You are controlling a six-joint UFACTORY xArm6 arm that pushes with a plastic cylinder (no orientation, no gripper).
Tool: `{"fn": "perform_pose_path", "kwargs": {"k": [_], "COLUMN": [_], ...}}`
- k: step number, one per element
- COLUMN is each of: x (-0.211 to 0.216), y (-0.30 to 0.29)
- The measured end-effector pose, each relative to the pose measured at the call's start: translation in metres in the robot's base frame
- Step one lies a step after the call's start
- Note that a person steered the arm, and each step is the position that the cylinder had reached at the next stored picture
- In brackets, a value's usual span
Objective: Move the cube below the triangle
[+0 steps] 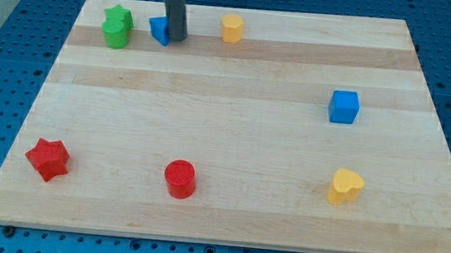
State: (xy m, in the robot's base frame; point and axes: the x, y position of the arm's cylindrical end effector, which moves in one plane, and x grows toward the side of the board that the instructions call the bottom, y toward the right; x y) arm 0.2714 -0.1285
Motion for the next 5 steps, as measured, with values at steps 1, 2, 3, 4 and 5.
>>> {"fn": "perform_pose_path", "kwargs": {"k": [1, 2, 3, 4, 5], "x": [-0.004, 0.005, 0.043, 0.042, 0.089], "y": [-0.022, -0.005, 0.100, 0.233, 0.326]}}
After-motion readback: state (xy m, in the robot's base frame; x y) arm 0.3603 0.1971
